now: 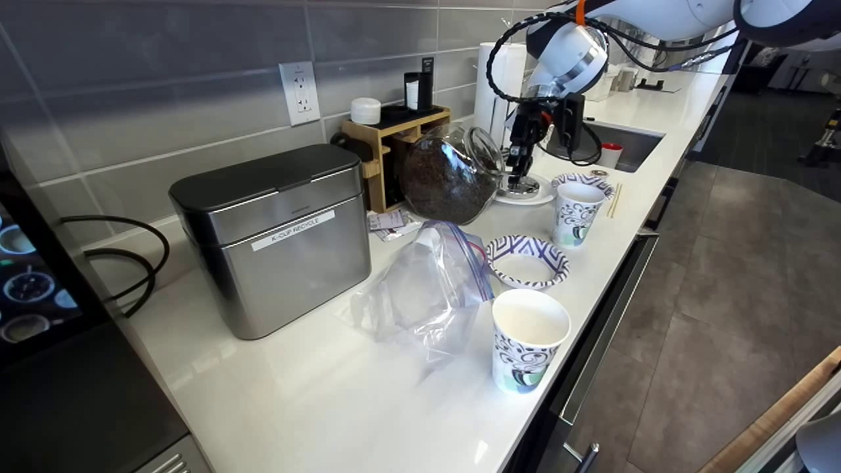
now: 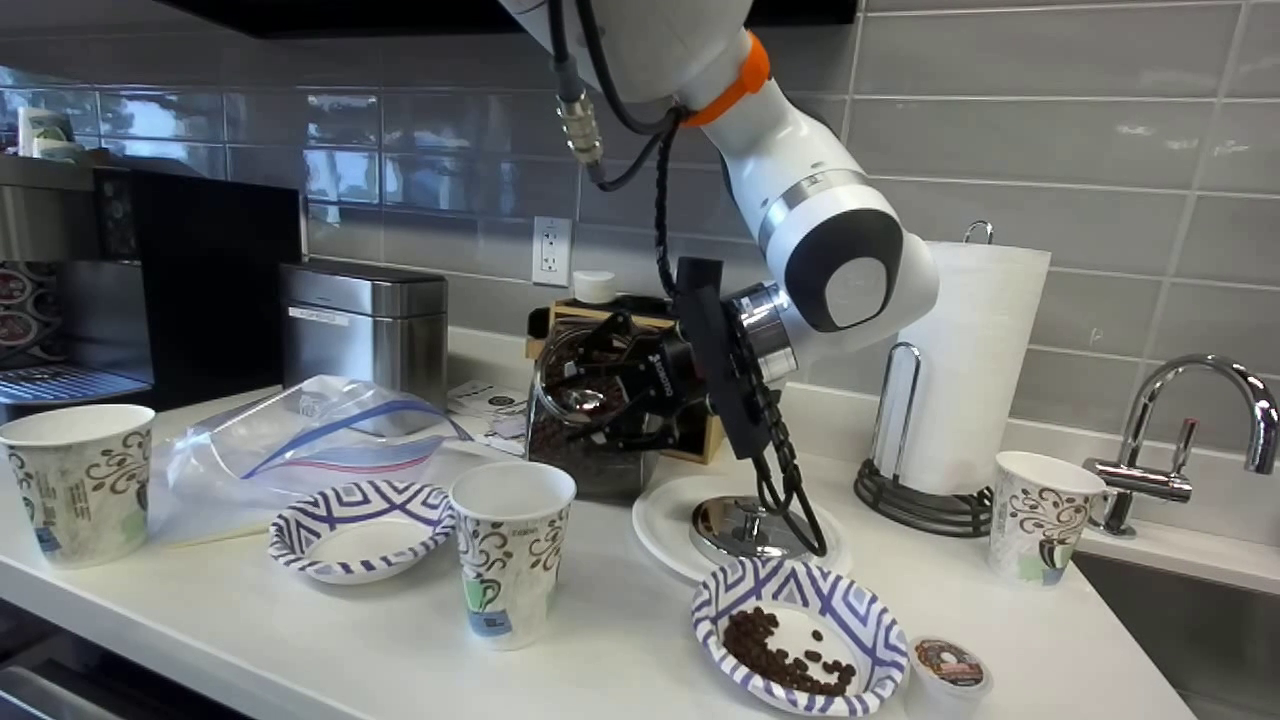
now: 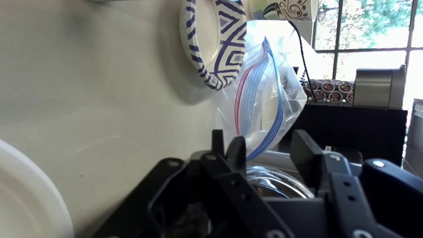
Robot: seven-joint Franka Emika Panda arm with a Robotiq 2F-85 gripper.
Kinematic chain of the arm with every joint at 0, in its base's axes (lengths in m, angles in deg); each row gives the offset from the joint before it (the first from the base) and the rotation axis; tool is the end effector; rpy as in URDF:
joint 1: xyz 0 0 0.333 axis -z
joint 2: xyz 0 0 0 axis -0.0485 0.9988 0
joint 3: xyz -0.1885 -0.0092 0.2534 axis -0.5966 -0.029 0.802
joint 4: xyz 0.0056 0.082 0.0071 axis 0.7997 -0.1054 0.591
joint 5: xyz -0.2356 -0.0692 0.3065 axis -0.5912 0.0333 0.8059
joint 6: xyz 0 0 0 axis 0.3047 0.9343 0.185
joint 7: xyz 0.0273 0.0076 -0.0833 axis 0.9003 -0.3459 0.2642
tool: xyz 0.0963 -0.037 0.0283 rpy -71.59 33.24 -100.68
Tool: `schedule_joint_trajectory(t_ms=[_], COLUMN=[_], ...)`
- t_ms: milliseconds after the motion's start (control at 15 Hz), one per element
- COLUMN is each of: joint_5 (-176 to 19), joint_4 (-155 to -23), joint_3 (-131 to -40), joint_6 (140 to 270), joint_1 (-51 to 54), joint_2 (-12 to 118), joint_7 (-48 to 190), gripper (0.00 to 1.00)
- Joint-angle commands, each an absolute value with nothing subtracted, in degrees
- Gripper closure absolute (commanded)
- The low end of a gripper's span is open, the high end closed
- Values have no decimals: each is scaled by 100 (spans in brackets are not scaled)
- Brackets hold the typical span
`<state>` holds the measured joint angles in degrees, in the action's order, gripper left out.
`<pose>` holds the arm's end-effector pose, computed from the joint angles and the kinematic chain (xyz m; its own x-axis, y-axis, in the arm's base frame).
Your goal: Empty a scoop of coffee grounds into the paper cup
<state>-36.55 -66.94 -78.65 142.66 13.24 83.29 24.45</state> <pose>0.6697 -0.0148 0.2794 0.8276 0.5551 -0.0835 0.2173 -0.4538 -0.8642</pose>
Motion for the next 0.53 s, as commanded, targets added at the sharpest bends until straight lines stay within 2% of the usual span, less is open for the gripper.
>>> schedule_joint_trajectory(t_ms=[0, 133, 400, 467], joint_5=[-3781, -3780, -3778, -3771], joint_4=[-6400, -6398, -6380, -6374], joint_3=[-7752, -7742, -7733, -7730], joint_6=[14061, 14061, 14048, 14041], joint_1=[1377, 1383, 1396, 1403], joint_2=[8536, 8548, 8571, 8580], joint_7=[2626, 2652, 2726, 2756], gripper=[77, 89, 100, 97])
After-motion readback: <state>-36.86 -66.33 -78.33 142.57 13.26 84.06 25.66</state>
